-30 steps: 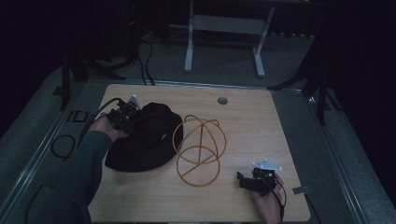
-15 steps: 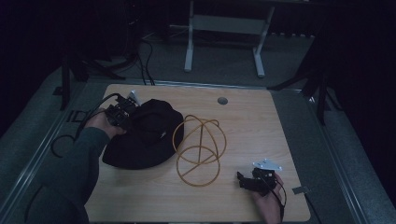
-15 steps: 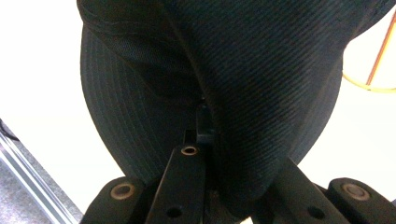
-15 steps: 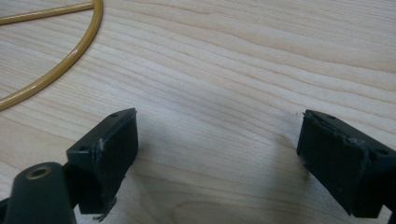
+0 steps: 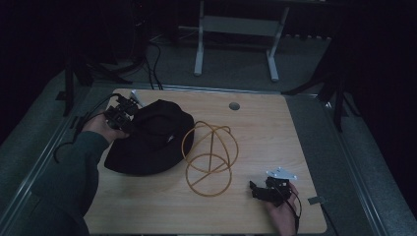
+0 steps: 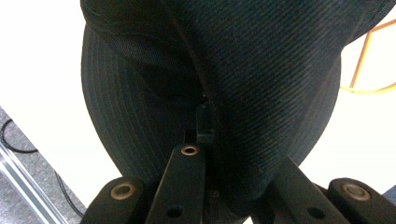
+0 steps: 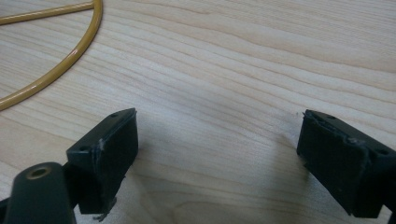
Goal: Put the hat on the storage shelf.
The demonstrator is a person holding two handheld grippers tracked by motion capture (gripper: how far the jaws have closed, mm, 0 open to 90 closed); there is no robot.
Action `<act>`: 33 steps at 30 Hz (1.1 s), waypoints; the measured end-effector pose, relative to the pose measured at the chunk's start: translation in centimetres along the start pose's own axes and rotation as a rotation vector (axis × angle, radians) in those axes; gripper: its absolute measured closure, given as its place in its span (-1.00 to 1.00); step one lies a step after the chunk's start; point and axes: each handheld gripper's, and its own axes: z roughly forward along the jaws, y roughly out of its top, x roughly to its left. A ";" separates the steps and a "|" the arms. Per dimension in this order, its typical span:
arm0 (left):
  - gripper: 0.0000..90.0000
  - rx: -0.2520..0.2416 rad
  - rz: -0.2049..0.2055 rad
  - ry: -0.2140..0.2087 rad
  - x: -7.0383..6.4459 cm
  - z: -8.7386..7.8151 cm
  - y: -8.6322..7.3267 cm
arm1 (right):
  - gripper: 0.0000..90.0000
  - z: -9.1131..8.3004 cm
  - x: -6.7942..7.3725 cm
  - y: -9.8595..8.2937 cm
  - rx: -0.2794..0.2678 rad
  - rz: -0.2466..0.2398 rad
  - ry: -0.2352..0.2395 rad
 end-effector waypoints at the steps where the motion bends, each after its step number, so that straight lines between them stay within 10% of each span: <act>1: 0.96 -0.003 0.001 0.000 0.0 -0.2 -0.1 | -0.72 0.0 0.0 0.0 0.000 0.000 0.000; 33: 0.96 -0.097 0.083 -0.011 1.4 -5.8 -1.1 | -0.72 0.0 0.0 0.0 0.001 -0.001 0.001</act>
